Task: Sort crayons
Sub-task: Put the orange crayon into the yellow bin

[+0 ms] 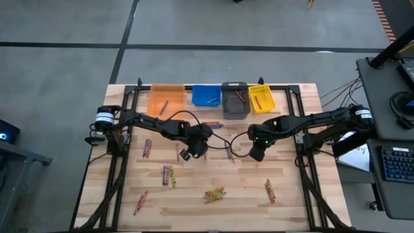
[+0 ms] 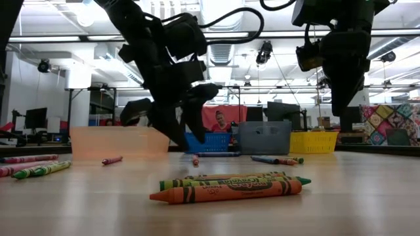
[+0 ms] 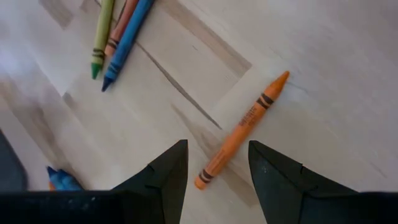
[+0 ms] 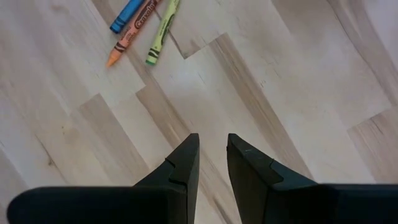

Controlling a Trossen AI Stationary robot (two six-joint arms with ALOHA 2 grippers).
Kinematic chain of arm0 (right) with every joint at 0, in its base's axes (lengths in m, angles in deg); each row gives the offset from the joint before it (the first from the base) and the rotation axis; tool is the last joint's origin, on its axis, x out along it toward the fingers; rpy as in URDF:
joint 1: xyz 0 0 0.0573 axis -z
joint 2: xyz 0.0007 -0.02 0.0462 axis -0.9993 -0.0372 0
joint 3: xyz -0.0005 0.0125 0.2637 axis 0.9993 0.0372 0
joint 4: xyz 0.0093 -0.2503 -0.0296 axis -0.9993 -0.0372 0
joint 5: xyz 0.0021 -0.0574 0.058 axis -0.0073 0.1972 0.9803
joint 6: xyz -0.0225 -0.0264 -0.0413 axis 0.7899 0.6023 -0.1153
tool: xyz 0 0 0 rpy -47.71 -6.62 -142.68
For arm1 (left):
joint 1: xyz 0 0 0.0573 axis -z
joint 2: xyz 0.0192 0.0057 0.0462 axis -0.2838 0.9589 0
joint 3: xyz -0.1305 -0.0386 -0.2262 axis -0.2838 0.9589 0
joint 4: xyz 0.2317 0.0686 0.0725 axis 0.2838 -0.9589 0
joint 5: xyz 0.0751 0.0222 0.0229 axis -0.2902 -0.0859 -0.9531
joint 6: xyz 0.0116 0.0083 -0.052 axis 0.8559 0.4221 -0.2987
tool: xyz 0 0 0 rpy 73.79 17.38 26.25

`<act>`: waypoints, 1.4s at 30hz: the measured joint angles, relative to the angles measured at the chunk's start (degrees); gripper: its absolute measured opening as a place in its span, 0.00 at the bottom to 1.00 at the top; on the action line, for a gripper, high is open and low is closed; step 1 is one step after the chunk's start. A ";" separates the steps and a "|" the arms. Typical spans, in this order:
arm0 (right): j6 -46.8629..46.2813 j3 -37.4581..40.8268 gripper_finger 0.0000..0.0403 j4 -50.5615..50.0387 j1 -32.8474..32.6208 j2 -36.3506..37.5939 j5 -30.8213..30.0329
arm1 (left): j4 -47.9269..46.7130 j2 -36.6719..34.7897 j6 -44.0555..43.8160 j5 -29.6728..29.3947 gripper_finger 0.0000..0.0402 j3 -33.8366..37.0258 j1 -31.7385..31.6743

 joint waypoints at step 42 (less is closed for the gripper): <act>18.35 0.19 0.18 17.80 -0.13 0.84 -3.59 | 0.42 -2.58 -12.93 6.66 0.00 0.22 -4.30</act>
